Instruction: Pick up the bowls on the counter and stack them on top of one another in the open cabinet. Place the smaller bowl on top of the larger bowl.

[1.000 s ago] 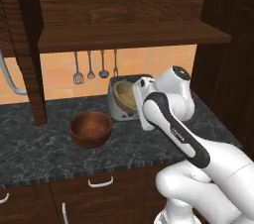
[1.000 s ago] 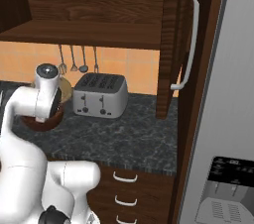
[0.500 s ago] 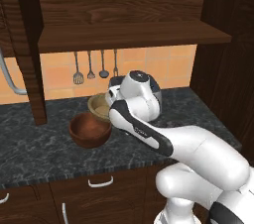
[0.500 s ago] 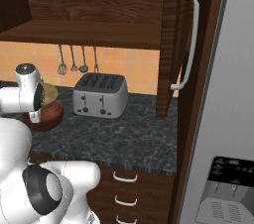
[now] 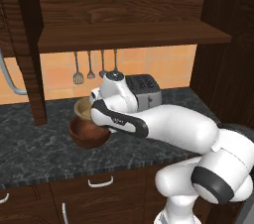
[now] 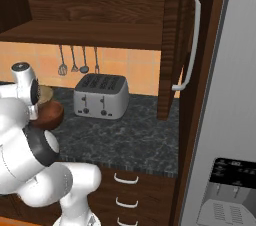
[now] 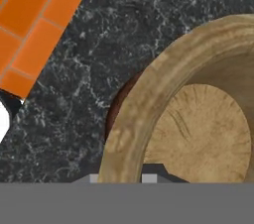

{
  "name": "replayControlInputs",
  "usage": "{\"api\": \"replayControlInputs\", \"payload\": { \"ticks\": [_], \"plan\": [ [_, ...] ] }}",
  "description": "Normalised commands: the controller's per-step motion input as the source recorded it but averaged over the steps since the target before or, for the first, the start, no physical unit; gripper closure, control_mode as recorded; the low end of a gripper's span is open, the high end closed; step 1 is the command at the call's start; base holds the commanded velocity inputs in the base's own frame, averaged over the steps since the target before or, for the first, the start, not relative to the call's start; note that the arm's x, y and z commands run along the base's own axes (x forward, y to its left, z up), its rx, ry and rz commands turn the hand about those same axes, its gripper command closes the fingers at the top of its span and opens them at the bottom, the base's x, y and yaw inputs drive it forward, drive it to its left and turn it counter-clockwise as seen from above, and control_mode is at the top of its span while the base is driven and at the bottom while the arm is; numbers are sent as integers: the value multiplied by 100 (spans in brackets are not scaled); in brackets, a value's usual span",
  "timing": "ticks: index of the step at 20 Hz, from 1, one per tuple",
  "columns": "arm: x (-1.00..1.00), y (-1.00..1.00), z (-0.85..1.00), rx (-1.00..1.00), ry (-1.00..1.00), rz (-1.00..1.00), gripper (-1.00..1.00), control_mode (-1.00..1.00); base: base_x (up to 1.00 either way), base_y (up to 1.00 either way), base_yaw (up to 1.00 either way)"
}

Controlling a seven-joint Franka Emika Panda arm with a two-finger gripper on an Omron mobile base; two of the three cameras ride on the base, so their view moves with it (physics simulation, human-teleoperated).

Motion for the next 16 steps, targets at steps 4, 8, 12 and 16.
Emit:
{"api": "replayControlInputs", "payload": {
  "ticks": [4, 8, 12, 16],
  "plan": [
    [0, 30, -58, -18, 7, 13, 100, -100, 0, 0, 0],
    [0, 19, -48, -15, 5, 12, 100, -100, 0, 0, 0],
    [2, -8, -23, -4, 0, 4, 100, -100, 0, 0, 0],
    [21, -20, 0, 0, -1, 0, 100, -100, 0, 0, 0]
  ]
}}
